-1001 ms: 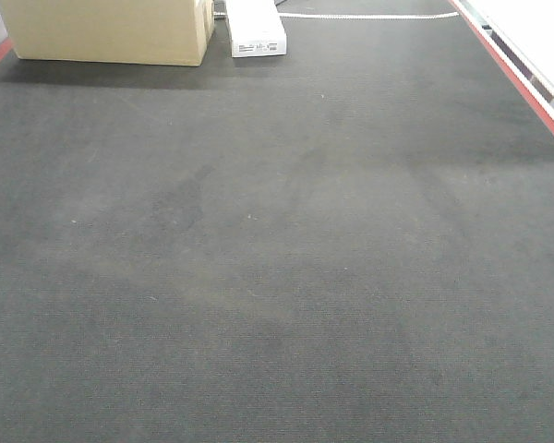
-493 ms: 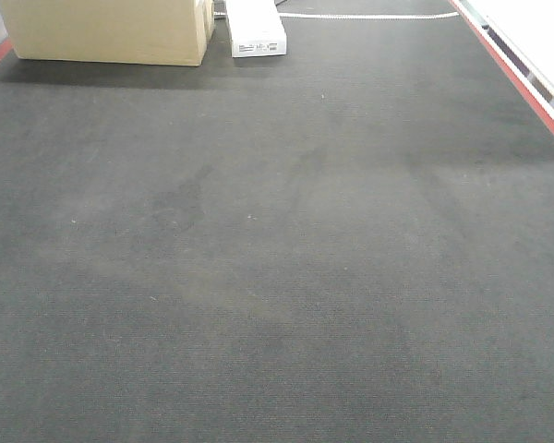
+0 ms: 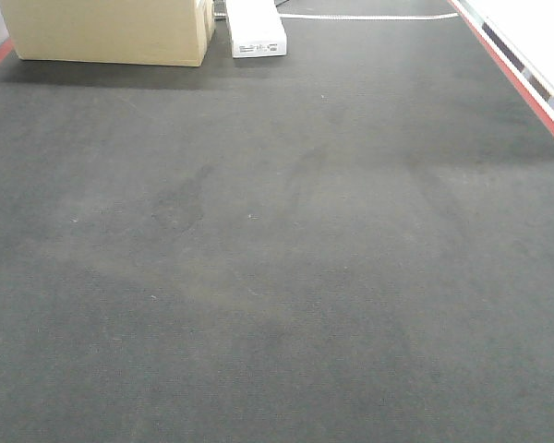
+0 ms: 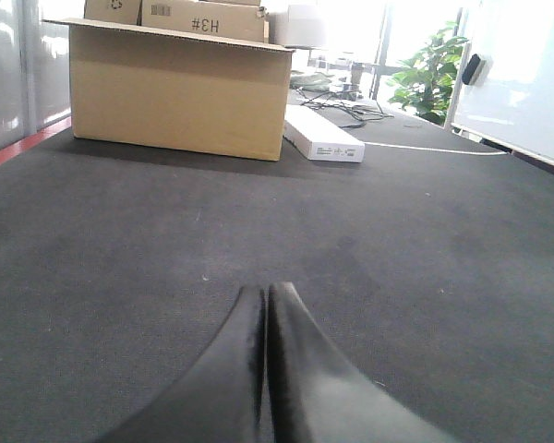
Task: Pour parts from conveyor to right shelf
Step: 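Drive the base away from the conveyor holding the block in the right gripper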
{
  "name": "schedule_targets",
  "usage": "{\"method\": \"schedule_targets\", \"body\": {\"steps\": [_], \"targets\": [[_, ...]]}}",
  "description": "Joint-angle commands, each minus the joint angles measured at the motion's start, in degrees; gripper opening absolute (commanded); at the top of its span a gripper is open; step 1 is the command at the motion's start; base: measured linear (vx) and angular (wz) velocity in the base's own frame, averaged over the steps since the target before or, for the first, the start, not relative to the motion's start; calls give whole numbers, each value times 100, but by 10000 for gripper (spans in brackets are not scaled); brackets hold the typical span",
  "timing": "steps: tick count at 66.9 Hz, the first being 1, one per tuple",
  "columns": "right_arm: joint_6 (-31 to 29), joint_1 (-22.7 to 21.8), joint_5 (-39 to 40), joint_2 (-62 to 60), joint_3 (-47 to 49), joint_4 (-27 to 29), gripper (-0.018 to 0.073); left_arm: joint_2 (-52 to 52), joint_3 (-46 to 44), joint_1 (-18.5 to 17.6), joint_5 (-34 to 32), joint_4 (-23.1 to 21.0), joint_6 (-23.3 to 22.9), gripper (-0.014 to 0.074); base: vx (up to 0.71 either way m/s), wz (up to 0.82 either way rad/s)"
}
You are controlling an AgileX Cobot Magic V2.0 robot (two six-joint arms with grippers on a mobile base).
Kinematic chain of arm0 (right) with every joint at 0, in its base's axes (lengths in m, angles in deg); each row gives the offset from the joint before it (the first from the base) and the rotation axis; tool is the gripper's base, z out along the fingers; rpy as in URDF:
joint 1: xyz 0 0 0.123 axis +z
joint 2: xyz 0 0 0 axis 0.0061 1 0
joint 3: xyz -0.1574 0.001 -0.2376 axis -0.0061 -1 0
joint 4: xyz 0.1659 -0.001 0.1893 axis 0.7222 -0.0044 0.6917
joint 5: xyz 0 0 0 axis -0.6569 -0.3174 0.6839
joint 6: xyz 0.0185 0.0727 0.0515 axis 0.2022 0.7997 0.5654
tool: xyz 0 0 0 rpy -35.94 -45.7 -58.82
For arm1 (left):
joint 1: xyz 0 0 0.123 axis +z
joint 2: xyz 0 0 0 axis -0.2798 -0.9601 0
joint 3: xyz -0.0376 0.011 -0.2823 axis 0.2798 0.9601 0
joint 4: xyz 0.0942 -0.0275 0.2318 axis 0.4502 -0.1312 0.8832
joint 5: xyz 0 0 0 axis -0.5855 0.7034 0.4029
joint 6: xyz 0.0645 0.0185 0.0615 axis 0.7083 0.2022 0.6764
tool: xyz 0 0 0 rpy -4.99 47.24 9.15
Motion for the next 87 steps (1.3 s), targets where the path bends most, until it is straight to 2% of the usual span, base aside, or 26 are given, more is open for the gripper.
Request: {"method": "schedule_targets", "body": {"steps": [1, 35, 59, 87], "targets": [[-32, 9, 502, 68, 153, -2, -4, 47, 123, -31, -430, -49, -25, -6, -2, -1], [-32, 9, 512, 68, 153, -2, -4, 47, 123, -31, -430, -49, -25, -6, -15, -3], [-32, 9, 505, 68, 153, -2, -4, 47, 123, -31, -430, -49, -25, -6, -37, -13], [-32, 2, 506, 68, 153, -2, -4, 47, 123, -31, -430, -49, -25, -6, -40, 12]]}}
